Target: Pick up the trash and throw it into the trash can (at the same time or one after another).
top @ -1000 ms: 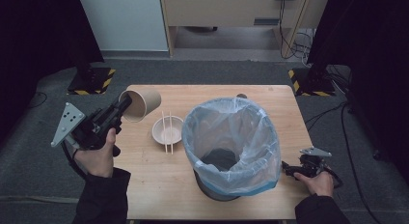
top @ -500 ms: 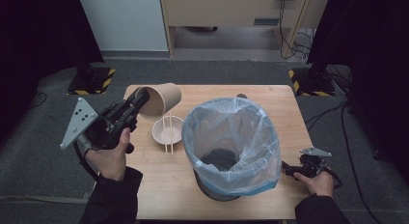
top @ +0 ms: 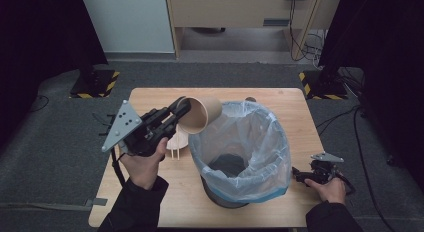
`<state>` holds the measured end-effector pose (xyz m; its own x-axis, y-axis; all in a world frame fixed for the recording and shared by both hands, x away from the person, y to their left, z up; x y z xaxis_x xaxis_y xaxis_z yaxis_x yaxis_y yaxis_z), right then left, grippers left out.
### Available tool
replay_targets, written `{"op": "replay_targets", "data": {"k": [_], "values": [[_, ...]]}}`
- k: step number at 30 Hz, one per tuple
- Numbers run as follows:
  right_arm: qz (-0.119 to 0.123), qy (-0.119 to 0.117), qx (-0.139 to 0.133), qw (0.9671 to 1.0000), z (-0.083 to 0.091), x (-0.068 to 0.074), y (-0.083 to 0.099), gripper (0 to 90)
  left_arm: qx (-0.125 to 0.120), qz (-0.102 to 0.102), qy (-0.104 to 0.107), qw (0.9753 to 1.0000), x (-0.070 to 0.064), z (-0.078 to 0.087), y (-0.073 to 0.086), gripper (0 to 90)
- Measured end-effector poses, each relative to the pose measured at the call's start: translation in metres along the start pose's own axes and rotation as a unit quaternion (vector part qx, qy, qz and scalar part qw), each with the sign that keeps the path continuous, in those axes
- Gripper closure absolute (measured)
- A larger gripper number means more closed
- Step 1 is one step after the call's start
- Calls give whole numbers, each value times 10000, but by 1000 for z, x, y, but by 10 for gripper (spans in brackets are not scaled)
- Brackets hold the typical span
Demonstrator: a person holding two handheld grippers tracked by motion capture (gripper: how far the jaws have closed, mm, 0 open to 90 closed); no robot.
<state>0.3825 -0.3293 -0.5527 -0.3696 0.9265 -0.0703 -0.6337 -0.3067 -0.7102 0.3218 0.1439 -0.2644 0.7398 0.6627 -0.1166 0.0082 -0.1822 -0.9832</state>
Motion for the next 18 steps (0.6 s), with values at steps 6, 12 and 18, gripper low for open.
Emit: {"op": "replay_targets", "data": {"k": [6,12,18], "values": [[-1,0,1,10000,0,0,0,41,389,17,277,9989,-10,-17,17,793],[-1,-4,-1,10000,0,0,0,41,604,138,485,9969,-11,-24,27,716],[2,-7,-2,10000,0,0,0,41,505,74,264,9983,0,-7,20,651]]}}
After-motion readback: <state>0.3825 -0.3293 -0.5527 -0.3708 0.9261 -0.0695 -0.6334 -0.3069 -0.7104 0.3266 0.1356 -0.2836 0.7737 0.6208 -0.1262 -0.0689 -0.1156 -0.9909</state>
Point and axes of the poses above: each handheld gripper's, and its own axes: z roughly backward along the jaws, y roughly out of its underside, x roughly to its left, the point moved 2 cm from there along -z, roughly forward along the jaws, and after that the axes turned 6 degrees about z, right-handed, at the moved point
